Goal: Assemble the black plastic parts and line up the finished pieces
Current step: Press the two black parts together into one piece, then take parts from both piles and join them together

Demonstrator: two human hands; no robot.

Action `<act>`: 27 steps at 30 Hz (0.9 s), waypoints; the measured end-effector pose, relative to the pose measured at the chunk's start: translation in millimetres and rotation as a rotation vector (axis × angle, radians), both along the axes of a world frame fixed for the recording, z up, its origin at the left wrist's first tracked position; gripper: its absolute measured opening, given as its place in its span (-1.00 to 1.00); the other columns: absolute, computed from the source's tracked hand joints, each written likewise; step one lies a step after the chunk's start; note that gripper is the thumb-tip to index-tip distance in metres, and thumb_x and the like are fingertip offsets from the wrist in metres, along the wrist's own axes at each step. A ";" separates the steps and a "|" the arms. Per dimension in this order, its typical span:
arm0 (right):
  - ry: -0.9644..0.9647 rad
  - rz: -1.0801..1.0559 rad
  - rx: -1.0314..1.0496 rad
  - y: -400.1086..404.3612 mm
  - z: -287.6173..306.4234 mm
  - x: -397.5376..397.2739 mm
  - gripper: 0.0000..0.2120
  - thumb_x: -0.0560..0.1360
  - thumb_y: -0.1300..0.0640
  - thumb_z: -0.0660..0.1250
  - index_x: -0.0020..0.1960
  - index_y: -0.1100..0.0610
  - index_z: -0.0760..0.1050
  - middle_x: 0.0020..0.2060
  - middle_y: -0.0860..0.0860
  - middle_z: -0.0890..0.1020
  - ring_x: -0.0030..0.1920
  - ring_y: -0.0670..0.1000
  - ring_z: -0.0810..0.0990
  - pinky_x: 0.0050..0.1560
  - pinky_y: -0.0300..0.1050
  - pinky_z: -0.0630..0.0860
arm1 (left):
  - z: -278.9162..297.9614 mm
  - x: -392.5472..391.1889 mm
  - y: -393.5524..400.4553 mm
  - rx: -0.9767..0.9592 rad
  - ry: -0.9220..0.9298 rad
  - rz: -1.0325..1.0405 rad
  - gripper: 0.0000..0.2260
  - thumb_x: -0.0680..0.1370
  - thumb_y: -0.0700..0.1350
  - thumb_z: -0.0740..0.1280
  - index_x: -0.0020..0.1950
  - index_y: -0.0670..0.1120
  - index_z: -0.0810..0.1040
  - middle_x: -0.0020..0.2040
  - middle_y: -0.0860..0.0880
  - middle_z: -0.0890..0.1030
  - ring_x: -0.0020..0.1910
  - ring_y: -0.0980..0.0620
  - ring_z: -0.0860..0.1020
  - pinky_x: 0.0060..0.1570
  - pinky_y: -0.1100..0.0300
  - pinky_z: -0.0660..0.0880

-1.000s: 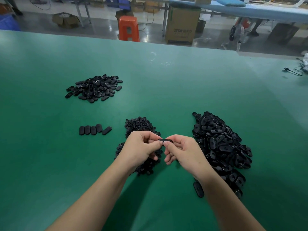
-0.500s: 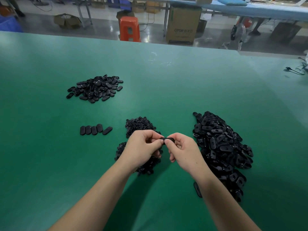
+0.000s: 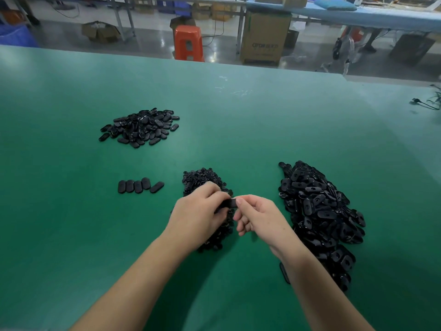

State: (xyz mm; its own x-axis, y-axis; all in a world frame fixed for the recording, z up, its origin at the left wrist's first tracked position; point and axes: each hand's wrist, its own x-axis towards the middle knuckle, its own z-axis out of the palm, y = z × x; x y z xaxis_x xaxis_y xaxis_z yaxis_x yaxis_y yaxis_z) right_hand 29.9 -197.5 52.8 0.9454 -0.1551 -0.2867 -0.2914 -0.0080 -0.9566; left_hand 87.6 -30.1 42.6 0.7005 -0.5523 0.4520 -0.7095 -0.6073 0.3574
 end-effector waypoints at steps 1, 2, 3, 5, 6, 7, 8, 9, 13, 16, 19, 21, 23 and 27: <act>0.009 0.000 -0.027 0.6 -2.1 0.0 -0.84 0.68 0.14 0.25 0.03 0.17 0.57 -0.35 0.03 0.57 -0.45 -0.04 0.52 -0.40 -0.19 0.53 | -2.0 5.8 4.6 -0.001 0.028 0.050 -0.80 0.47 -0.05 0.48 0.08 0.05 0.65 0.01 0.11 0.58 -0.17 0.07 0.59 -0.31 0.15 0.54; 0.022 0.009 -0.088 0.2 -5.2 -0.2 -0.85 0.68 0.10 0.27 0.06 0.14 0.58 -0.34 0.02 0.58 -0.43 -0.05 0.53 -0.37 -0.17 0.54 | -5.0 14.3 10.7 -0.012 0.080 0.122 -0.81 0.48 -0.04 0.47 0.09 0.05 0.65 0.02 0.11 0.57 -0.17 0.06 0.58 -0.27 0.15 0.53; 0.037 0.031 -0.179 -1.3 -8.5 -1.2 -0.86 0.67 0.06 0.28 0.06 0.09 0.58 -0.33 0.01 0.59 -0.41 -0.05 0.54 -0.33 -0.13 0.56 | -9.2 24.3 18.4 -0.021 0.146 0.212 -0.82 0.50 -0.02 0.46 0.10 0.05 0.64 0.03 0.11 0.56 -0.18 0.05 0.58 -0.23 0.14 0.52; 0.070 0.088 -0.415 -5.1 -15.7 -3.9 -0.87 0.65 0.00 0.29 0.03 0.00 0.58 -0.31 0.01 0.60 -0.37 -0.05 0.56 -0.20 -0.02 0.60 | -21.3 46.8 38.9 -0.010 0.245 0.411 -0.81 0.54 0.01 0.42 0.13 0.03 0.64 0.05 0.09 0.56 -0.18 0.04 0.57 -0.19 0.12 0.52; 0.079 0.109 -0.537 -7.3 -19.4 -5.2 -0.88 0.64 -0.03 0.29 0.02 -0.03 0.58 -0.32 -0.01 0.60 -0.36 -0.02 0.56 -0.16 0.01 0.60 | -28.2 57.0 50.1 0.010 0.281 0.499 -0.80 0.55 0.02 0.41 0.14 0.01 0.64 0.06 0.07 0.56 -0.16 0.04 0.57 -0.18 0.11 0.53; 0.079 0.121 -0.645 -9.2 -23.2 -6.5 -0.88 0.64 -0.04 0.29 0.03 -0.05 0.57 -0.34 -0.06 0.57 -0.36 0.00 0.54 -0.15 0.00 0.59 | -35.1 65.7 60.9 0.033 0.318 0.568 -0.78 0.56 0.02 0.39 0.16 -0.01 0.64 0.07 0.05 0.56 -0.13 0.02 0.57 -0.17 0.09 0.54; 0.074 0.128 -0.740 -10.9 -26.5 -8.1 -0.88 0.64 -0.05 0.28 0.06 -0.07 0.57 -0.33 -0.11 0.56 -0.35 -0.02 0.52 -0.17 -0.03 0.57 | -42.1 72.9 70.2 0.058 0.359 0.619 -0.77 0.57 0.02 0.38 0.18 -0.03 0.64 0.09 0.02 0.56 -0.10 -0.01 0.57 -0.15 0.07 0.56; 0.070 0.134 -0.837 -13.1 -29.3 -9.0 -0.86 0.64 -0.05 0.27 0.13 -0.07 0.56 -0.25 -0.14 0.57 -0.31 -0.05 0.52 -0.15 -0.05 0.55 | -48.9 78.6 77.7 0.085 0.398 0.652 -0.75 0.58 0.02 0.37 0.20 -0.05 0.63 0.11 0.00 0.55 -0.09 -0.04 0.57 -0.14 0.05 0.56; 0.130 0.151 -1.171 -28.6 -34.8 -11.7 -0.69 0.66 -0.01 0.25 0.39 -0.03 0.43 0.20 -0.05 0.50 0.04 -0.02 0.59 0.01 -0.10 0.51 | -65.6 88.0 88.4 0.162 0.427 0.701 -0.73 0.60 0.04 0.35 0.24 -0.04 0.59 0.13 -0.03 0.48 -0.16 -0.08 0.55 -0.21 0.07 0.53; 0.204 0.161 -1.241 -39.4 -35.0 -9.9 -0.61 0.65 0.00 0.30 0.44 0.01 0.35 0.27 0.00 0.44 -0.08 -0.02 0.53 -0.12 -0.15 0.42 | -67.4 85.9 84.1 0.141 0.324 0.674 -0.73 0.59 0.07 0.37 0.18 -0.07 0.61 0.09 -0.04 0.50 -0.12 -0.09 0.55 -0.25 0.08 0.52; 0.274 0.226 -1.289 -47.2 -34.3 -8.2 -0.60 0.63 -0.02 0.33 0.42 0.02 0.35 0.26 0.01 0.44 -0.09 0.01 0.55 -0.14 -0.13 0.42 | -71.9 80.1 81.8 0.163 0.138 0.574 -0.78 0.60 0.00 0.35 0.05 -0.11 0.70 0.06 -0.07 0.60 0.00 -0.13 0.53 -0.24 0.06 0.52; 0.311 0.276 -1.308 -51.3 -33.5 -7.8 -0.61 0.62 -0.03 0.34 0.39 0.02 0.37 0.24 0.00 0.47 0.04 0.05 0.59 -0.08 -0.09 0.46 | -75.4 77.3 80.8 0.223 0.057 0.563 -0.73 0.62 -0.01 0.28 0.02 -0.11 0.73 0.09 -0.09 0.66 0.03 -0.20 0.51 -0.09 -0.02 0.48; 0.325 0.303 -1.305 -53.8 -33.3 -6.2 -0.60 0.60 -0.07 0.37 0.36 0.02 0.40 0.23 -0.01 0.50 0.12 0.06 0.59 0.00 -0.07 0.47 | -76.9 75.8 79.4 0.260 0.051 0.590 -0.69 0.61 0.01 0.22 0.07 -0.08 0.73 0.15 -0.07 0.68 0.06 -0.22 0.49 0.02 -0.07 0.40; 0.314 0.333 -1.294 -52.0 -37.0 -2.6 -0.66 0.59 -0.10 0.38 0.29 0.00 0.45 0.17 -0.04 0.54 0.13 0.03 0.57 -0.01 -0.10 0.43 | -78.0 76.5 75.4 0.332 0.109 0.601 -0.72 0.64 0.06 0.24 0.22 0.02 0.67 0.25 -0.01 0.64 0.12 -0.17 0.45 0.10 -0.06 0.32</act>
